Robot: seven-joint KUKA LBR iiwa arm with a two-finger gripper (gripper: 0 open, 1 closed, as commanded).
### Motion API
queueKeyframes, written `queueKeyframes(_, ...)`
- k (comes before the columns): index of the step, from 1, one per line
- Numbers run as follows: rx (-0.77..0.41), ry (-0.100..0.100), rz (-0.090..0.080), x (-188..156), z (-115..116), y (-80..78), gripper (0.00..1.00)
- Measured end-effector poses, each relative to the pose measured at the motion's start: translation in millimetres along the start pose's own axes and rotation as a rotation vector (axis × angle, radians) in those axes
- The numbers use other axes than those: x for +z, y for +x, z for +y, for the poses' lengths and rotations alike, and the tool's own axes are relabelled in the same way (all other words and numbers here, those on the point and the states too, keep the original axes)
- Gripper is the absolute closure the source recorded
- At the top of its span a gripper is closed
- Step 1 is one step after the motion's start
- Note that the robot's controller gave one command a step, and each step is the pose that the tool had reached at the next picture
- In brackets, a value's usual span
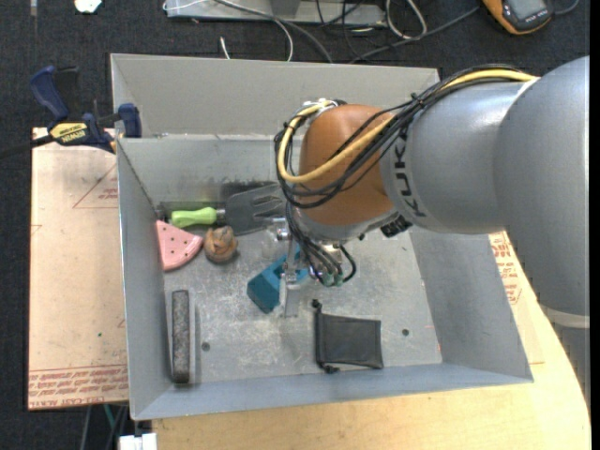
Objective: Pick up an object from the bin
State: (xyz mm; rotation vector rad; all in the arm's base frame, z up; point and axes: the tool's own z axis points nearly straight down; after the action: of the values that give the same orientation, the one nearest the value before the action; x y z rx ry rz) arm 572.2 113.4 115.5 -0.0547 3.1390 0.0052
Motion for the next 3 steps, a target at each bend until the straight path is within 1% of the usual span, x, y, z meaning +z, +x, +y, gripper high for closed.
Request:
queueKeyframes(1,0.110,-0.007,-0.006,8.0,-51.9,12.3,0.00)
queueKeyframes(2,-0.215,-0.003,-0.007,44.6,-55.2,-14.3,1.00)
queueKeyframes(3,-0.214,-0.003,-0.007,44.6,-55.2,-14.3,1.00)
